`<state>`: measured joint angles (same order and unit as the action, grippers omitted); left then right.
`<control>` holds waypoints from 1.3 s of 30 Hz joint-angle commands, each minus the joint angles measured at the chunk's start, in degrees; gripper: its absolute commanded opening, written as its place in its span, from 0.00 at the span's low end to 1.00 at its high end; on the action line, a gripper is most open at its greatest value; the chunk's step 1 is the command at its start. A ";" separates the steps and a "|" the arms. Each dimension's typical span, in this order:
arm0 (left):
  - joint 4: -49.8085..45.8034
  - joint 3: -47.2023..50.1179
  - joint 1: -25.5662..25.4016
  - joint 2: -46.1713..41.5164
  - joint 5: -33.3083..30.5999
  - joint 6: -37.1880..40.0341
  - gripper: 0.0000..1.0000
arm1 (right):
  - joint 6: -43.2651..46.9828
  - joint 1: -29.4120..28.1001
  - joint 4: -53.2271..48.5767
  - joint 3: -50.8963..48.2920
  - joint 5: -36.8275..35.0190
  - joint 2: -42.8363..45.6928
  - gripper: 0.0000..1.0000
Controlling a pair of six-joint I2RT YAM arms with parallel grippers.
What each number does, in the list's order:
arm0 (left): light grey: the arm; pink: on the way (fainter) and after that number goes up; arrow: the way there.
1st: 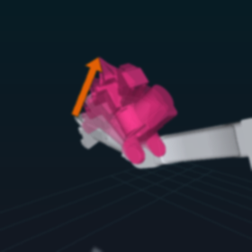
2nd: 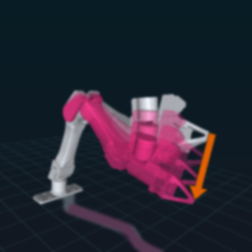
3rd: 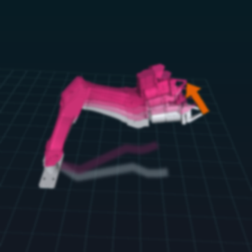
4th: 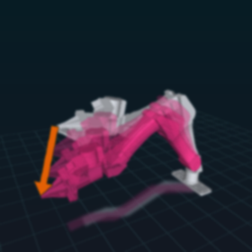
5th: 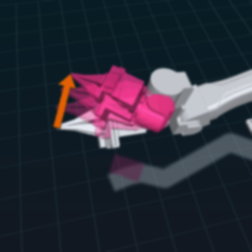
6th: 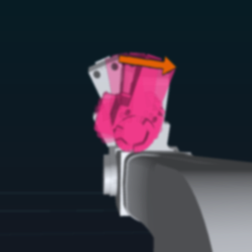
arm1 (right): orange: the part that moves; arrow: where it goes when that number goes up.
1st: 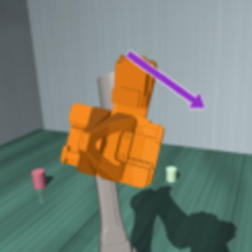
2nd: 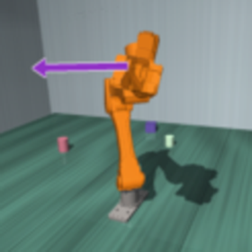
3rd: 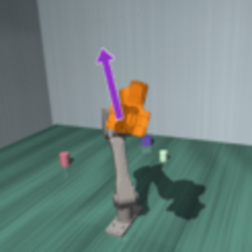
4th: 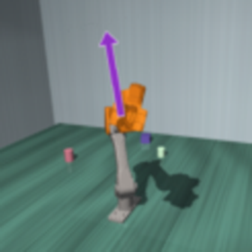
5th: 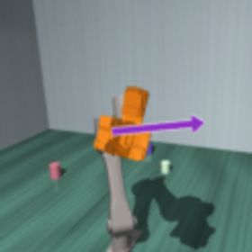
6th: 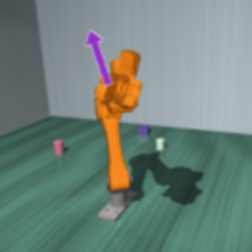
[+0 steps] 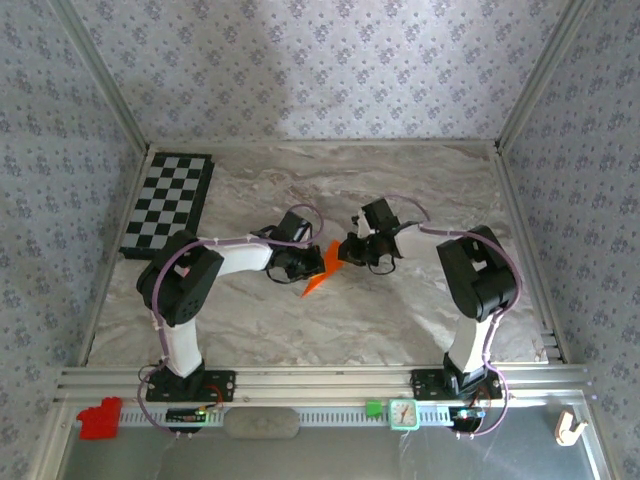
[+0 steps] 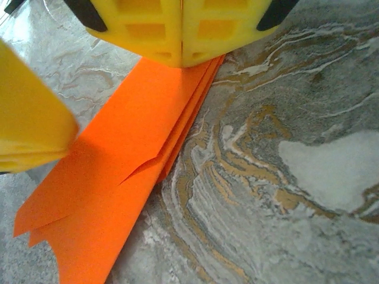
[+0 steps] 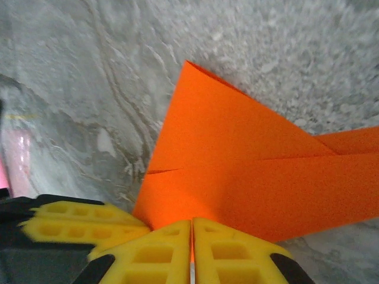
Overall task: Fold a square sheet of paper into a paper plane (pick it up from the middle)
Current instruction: Fold the wing for the fifth time at the center of the table.
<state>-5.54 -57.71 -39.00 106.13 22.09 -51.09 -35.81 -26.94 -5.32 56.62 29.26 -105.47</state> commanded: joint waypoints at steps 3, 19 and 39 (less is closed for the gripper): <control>4.34 0.46 -0.02 -2.85 3.40 1.52 0.14 | -0.72 -0.42 -2.74 2.65 0.15 -3.79 0.10; -3.02 -3.39 -1.37 3.43 1.10 8.22 0.09 | 3.67 -0.58 -12.51 6.34 -4.85 -6.89 0.09; -6.79 8.94 -1.24 -8.58 2.58 11.70 0.07 | 6.39 -0.13 -18.34 10.62 -7.94 -9.44 0.09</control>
<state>-5.63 -50.24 -40.25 100.51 24.53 -42.02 -31.40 -27.49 -18.68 67.24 27.64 -111.83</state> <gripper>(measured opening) 0.072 0.086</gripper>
